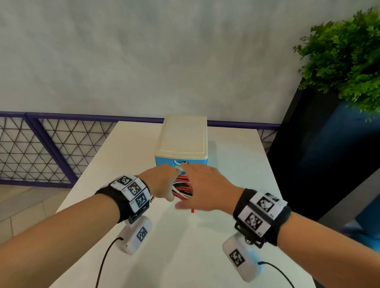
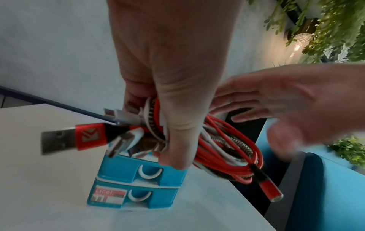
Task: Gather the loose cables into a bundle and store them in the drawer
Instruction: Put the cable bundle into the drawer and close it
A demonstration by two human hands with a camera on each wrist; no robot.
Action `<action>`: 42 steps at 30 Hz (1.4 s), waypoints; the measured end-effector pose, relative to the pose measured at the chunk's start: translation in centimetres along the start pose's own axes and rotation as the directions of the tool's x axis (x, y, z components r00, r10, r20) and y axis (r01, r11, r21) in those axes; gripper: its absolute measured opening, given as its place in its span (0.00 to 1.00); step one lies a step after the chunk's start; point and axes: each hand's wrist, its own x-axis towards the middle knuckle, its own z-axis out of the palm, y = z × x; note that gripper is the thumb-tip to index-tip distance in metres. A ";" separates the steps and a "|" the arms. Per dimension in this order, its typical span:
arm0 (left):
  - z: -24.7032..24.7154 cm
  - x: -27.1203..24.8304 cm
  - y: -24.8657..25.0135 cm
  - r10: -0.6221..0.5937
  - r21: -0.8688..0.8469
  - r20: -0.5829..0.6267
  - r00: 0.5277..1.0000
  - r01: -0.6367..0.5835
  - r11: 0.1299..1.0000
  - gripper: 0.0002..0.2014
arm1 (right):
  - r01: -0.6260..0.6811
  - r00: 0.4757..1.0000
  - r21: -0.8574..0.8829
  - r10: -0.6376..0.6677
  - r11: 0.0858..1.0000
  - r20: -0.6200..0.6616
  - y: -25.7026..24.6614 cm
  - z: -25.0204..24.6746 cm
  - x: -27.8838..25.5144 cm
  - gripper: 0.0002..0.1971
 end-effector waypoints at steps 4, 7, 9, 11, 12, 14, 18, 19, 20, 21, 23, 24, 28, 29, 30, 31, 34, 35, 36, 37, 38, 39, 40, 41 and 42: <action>-0.8 0.1 0.7 -0.006 -0.112 0.099 0.995 0.017 0.994 0.12 | -0.049 0.999 -0.433 0.040 0.900 -0.029 -0.4 3.7 0.1 0.61; -0.8 -0.6 0.5 0.038 -0.306 0.201 0.979 0.026 0.952 0.09 | -0.047 0.985 -0.444 -0.033 0.895 -0.170 0.5 5.1 0.5 0.43; -0.6 -1.0 0.6 0.076 -0.404 0.223 0.972 0.022 0.914 0.09 | 0.004 0.964 -0.382 -0.106 0.924 -0.245 1.1 5.1 1.0 0.24; -0.4 -1.0 0.6 0.093 -0.441 0.235 0.968 0.021 0.897 0.08 | 0.035 0.976 -0.309 -0.100 0.950 -0.195 1.1 4.7 1.1 0.18; -0.3 -0.9 0.7 0.097 -0.441 0.246 0.964 0.022 0.897 0.07 | 0.042 0.981 -0.288 -0.093 0.957 -0.167 1.1 4.5 1.2 0.16; -0.2 -0.5 0.2 0.103 -0.408 0.234 0.967 0.001 0.913 0.10 | 0.030 0.991 -0.277 -0.065 0.961 -0.116 1.3 4.1 1.4 0.15; -1.4 -0.8 -1.6 0.097 -0.517 0.012 0.995 -0.077 0.852 0.21 | -0.020 0.997 -0.278 0.001 0.960 -0.071 2.8 2.6 1.8 0.17; -1.9 -0.9 -2.3 0.071 -0.535 -0.106 0.992 -0.117 0.837 0.19 | -0.025 0.998 -0.290 0.007 0.957 -0.062 3.3 2.2 2.0 0.18; -2.2 -0.9 -3.0 0.034 -0.502 -0.232 0.972 -0.150 0.852 0.16 | -0.025 0.999 -0.304 0.010 0.952 -0.050 3.6 1.8 2.3 0.18; -2.3 -0.8 -3.8 0.006 -0.435 -0.329 0.944 -0.157 0.887 0.14 | -0.022 0.999 -0.319 0.010 0.947 -0.039 3.7 1.4 2.6 0.19; -2.5 -0.4 -4.8 -0.008 -0.313 -0.398 0.918 -0.128 0.941 0.15 | -0.002 1.000 -0.353 -0.005 0.936 -0.018 3.5 0.8 3.6 0.20; -2.5 -0.1 -5.1 -0.009 -0.280 -0.377 0.926 -0.105 0.954 0.16 | 0.007 1.000 -0.367 -0.011 0.930 -0.007 3.3 0.6 4.1 0.20; -2.4 0.7 -5.9 0.019 -0.245 -0.298 0.954 -0.096 0.965 0.17 | 0.034 0.998 -0.333 -0.018 0.942 0.052 2.7 0.5 5.4 0.25; -2.4 0.9 -6.1 0.027 -0.230 -0.295 0.955 -0.099 0.968 0.17 | 0.036 0.997 -0.304 -0.014 0.952 0.075 2.6 0.5 5.5 0.26; -2.5 1.0 -6.2 0.033 -0.212 -0.295 0.955 -0.099 0.972 0.17 | 0.034 0.996 -0.272 -0.009 0.962 0.092 2.6 0.4 5.5 0.26; -2.6 1.1 -6.3 0.037 -0.197 -0.300 0.953 -0.099 0.975 0.16 | 0.028 0.995 -0.237 -0.003 0.971 0.104 2.5 0.2 5.4 0.24; -2.9 1.6 -6.2 0.052 -0.169 -0.342 0.938 -0.116 0.979 0.13 | 0.027 0.988 -0.123 -0.007 0.992 0.154 2.3 -1.1 4.5 0.18; -2.9 1.8 -6.1 0.051 -0.172 -0.362 0.931 -0.120 0.978 0.11 | 0.039 0.981 -0.088 -0.021 0.995 0.191 2.2 -1.4 4.1 0.17; -2.9 1.9 -6.1 0.044 -0.177 -0.377 0.925 -0.119 0.977 0.09 | 0.054 0.971 -0.065 -0.037 0.996 0.236 1.9 -1.8 3.6 0.16; -3.0 2.0 -6.0 0.040 -0.173 -0.386 0.922 -0.115 0.978 0.09 | 0.061 0.960 -0.053 -0.044 0.997 0.275 1.7 -2.0 3.0 0.15; -3.1 2.1 -5.8 0.026 -0.161 -0.372 0.928 -0.092 0.983 0.11 | 0.058 0.954 -0.039 -0.044 0.998 0.297 1.5 -2.4 2.6 0.14; -3.1 2.4 -5.9 0.024 -0.137 -0.353 0.935 -0.077 0.988 0.14 | 0.043 0.952 -0.016 -0.036 0.999 0.303 1.4 -2.7 2.3 0.11; -3.1 2.5 -5.9 0.022 -0.118 -0.322 0.946 -0.063 0.991 0.17 | 0.023 0.954 0.010 -0.025 1.000 0.300 1.4 -3.2 2.0 0.10; -2.9 2.6 -6.0 0.030 -0.102 -0.302 0.953 -0.064 0.993 0.20 | 0.002 0.958 0.027 -0.010 1.000 0.288 1.6 -3.8 1.9 0.09; -2.8 2.7 -6.0 0.036 -0.085 -0.283 0.959 -0.062 0.994 0.21 | -0.019 0.964 0.027 0.011 0.999 0.266 1.7 -4.5 1.9 0.10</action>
